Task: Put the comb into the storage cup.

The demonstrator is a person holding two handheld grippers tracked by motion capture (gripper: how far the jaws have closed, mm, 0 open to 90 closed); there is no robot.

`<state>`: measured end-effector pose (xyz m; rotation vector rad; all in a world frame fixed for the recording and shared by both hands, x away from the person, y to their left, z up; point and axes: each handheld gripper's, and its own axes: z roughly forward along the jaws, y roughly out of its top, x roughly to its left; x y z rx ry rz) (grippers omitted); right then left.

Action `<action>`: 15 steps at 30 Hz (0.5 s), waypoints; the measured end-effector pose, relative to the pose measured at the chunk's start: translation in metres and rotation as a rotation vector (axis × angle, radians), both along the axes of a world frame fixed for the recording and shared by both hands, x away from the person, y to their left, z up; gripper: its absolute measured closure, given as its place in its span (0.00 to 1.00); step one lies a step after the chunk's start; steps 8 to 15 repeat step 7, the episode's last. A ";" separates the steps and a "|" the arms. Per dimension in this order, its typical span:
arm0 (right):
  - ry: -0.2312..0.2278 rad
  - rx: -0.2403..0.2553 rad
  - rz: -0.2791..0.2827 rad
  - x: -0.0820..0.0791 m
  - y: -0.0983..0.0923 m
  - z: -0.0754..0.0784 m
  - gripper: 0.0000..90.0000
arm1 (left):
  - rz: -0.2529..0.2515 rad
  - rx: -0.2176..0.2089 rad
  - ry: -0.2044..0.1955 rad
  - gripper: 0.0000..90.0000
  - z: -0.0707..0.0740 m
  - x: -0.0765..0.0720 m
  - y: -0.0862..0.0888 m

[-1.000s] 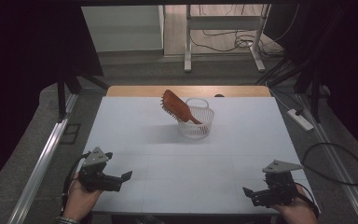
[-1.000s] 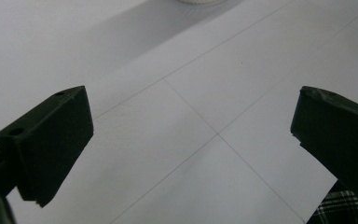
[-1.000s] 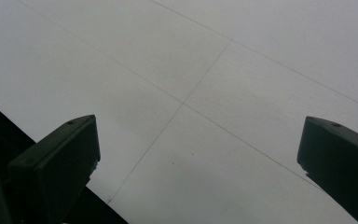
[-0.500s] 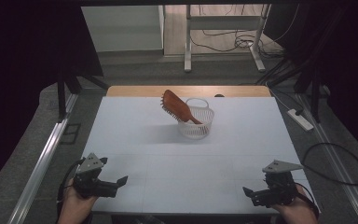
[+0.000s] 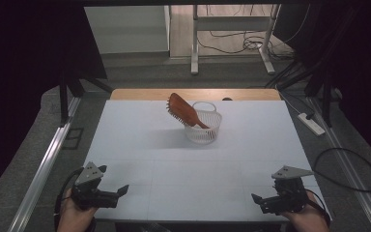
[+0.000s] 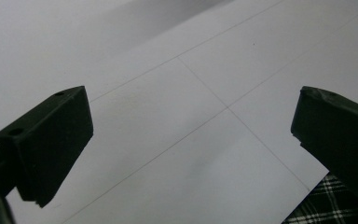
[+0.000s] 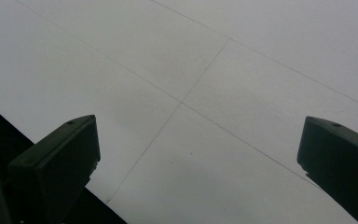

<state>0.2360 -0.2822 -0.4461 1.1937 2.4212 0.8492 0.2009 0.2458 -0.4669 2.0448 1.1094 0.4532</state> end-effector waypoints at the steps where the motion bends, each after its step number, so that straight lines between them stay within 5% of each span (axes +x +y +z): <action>1: 0.001 0.000 0.000 0.000 0.000 0.000 0.00 | 0.001 0.009 0.004 0.00 0.000 0.000 -0.001; 15: 0.004 -0.002 0.005 0.000 0.000 -0.001 0.00 | 0.006 0.026 0.016 0.00 0.000 0.001 -0.002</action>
